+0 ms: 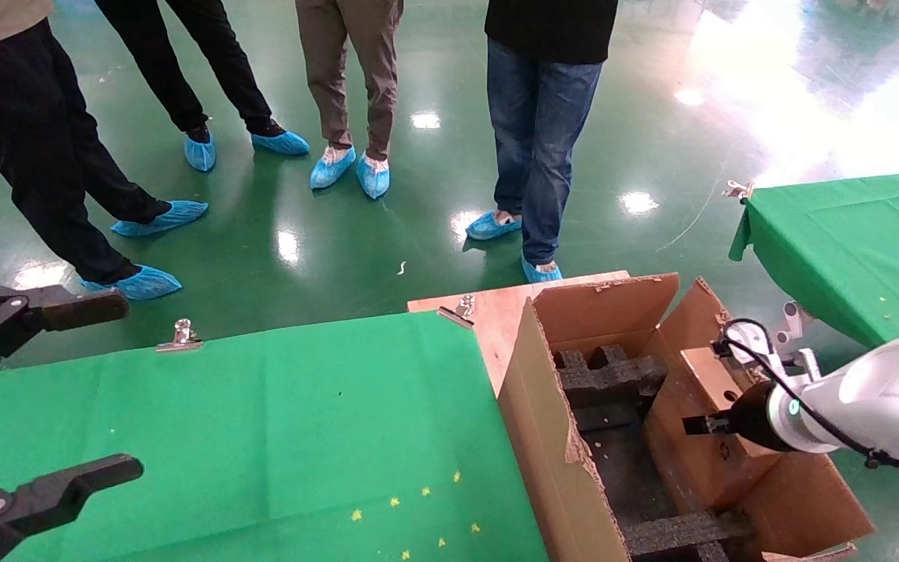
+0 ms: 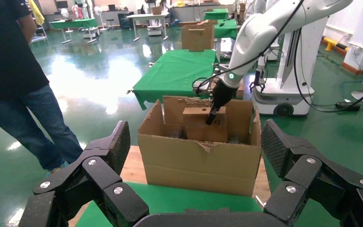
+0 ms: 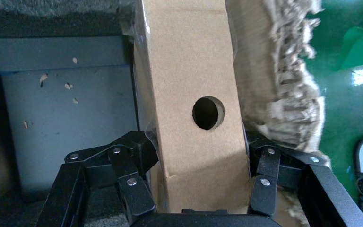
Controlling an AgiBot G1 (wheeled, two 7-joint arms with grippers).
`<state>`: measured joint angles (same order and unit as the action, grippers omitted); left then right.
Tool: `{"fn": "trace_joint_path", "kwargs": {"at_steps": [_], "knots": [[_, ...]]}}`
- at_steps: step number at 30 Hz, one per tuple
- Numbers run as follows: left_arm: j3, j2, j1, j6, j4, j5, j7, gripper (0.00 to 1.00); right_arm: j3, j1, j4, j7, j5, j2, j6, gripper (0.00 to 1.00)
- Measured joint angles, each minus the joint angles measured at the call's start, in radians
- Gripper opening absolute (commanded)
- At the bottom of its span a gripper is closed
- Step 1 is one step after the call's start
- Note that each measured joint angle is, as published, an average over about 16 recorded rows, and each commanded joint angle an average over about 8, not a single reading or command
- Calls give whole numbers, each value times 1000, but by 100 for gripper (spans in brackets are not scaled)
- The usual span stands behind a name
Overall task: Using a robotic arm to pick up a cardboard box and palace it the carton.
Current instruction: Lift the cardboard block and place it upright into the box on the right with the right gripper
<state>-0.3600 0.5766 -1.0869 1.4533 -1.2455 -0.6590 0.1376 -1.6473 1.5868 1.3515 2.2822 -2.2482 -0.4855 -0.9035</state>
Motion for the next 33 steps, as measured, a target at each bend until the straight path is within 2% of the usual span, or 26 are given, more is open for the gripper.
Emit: {"fn": "trace_joint_path", "kwargs": {"at_steps": [14, 28, 29, 33], "knots": [[0, 0, 0, 0, 0, 0, 0, 100, -23, -73, -40, 55, -31, -50, 35, 0], [0, 0, 0, 0, 0, 0, 0, 100, -40, -120, -164, 7, 3, -117, 89, 0], [0, 0, 0, 0, 0, 0, 0, 100, -41, -123, -172, 1, 7, -121, 93, 6], [0, 0, 0, 0, 0, 0, 0, 100, -43, -129, -198, -18, 23, -131, 106, 56]]}}
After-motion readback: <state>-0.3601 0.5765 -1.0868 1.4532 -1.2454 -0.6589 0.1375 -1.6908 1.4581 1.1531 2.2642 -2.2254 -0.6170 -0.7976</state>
